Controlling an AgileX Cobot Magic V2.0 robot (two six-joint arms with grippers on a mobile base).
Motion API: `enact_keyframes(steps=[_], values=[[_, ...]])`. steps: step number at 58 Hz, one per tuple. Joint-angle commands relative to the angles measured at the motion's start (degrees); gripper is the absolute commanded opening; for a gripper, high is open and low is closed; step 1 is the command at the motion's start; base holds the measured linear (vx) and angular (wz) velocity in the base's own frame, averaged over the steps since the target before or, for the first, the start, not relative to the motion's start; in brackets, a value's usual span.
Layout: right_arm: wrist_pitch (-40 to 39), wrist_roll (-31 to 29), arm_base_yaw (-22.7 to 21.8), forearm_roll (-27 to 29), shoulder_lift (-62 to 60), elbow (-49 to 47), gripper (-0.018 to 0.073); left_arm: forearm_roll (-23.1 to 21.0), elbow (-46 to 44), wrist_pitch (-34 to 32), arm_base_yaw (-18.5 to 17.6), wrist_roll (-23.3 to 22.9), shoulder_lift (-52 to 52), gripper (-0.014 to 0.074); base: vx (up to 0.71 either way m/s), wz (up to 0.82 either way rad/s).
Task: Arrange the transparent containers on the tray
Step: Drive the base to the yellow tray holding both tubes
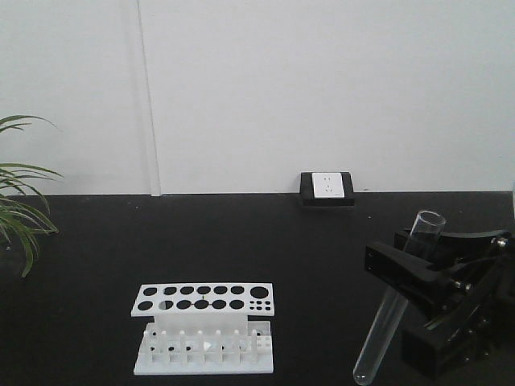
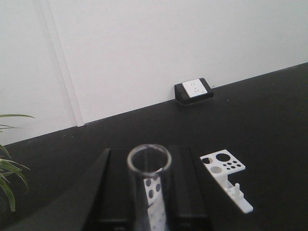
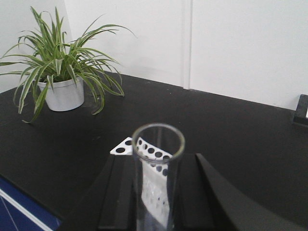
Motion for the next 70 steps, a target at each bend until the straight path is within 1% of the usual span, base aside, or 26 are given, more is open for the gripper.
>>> enact_keyframes(steps=[1,70], values=[[-4.87,-0.26,-0.18,0.11,-0.59,-1.83,0.0081,0.02,-2.03,-4.53,-0.36,-0.27,-0.18,0.01,-0.21,-0.02],[-4.87,-0.26,-0.18,0.11,-0.59,-1.83,0.0081,0.02,-2.03,-4.53,-0.36,-0.27,-0.18,0.01,-0.24,0.05]])
